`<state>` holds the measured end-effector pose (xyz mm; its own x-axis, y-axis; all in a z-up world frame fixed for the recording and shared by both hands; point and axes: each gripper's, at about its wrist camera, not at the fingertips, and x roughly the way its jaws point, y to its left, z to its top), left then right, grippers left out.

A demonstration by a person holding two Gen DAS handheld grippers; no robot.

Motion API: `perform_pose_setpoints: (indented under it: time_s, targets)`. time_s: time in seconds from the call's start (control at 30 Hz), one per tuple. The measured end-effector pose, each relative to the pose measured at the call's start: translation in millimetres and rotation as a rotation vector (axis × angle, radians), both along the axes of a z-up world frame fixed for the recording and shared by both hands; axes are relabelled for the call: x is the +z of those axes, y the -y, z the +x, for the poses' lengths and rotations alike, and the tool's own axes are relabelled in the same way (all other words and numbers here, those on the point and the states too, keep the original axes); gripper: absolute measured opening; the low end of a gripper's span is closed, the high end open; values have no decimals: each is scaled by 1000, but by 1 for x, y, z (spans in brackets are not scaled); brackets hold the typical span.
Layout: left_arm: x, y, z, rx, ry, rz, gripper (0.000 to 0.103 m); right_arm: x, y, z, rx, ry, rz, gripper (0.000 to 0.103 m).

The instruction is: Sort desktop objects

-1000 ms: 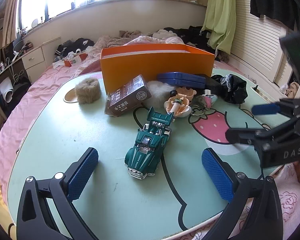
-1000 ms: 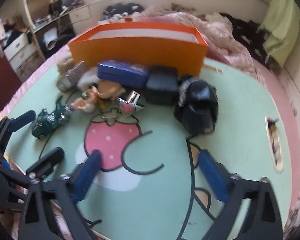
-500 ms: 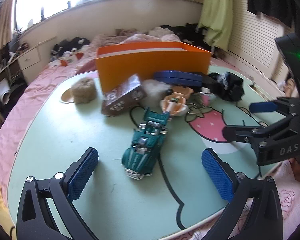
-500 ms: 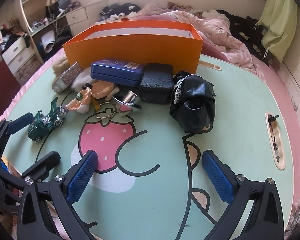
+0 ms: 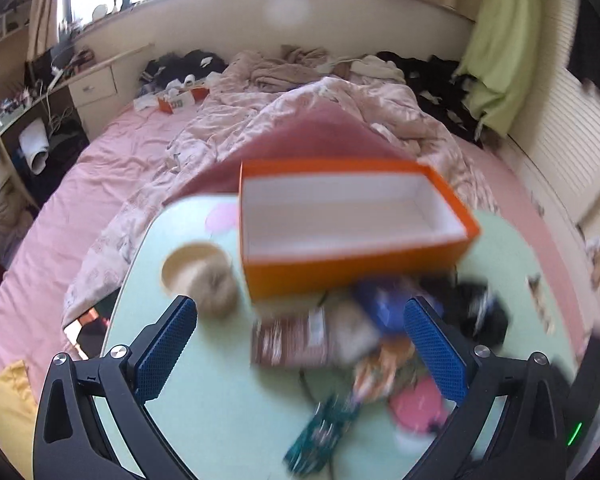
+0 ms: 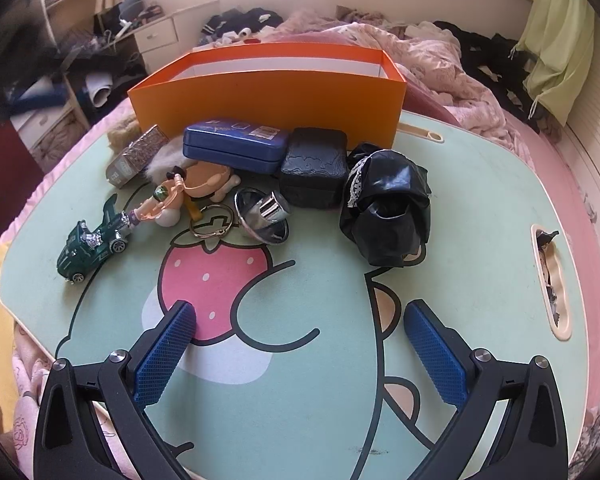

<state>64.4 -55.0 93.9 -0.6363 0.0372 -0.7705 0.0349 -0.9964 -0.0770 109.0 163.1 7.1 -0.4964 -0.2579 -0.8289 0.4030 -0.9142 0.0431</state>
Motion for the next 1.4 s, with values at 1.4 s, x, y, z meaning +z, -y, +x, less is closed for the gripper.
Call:
perform_pose_setpoints:
  time_s: [1.4]
  targets:
    - [-81,6,112,-86,-39,50,102,-1,0,-1,2,-3,-2,103]
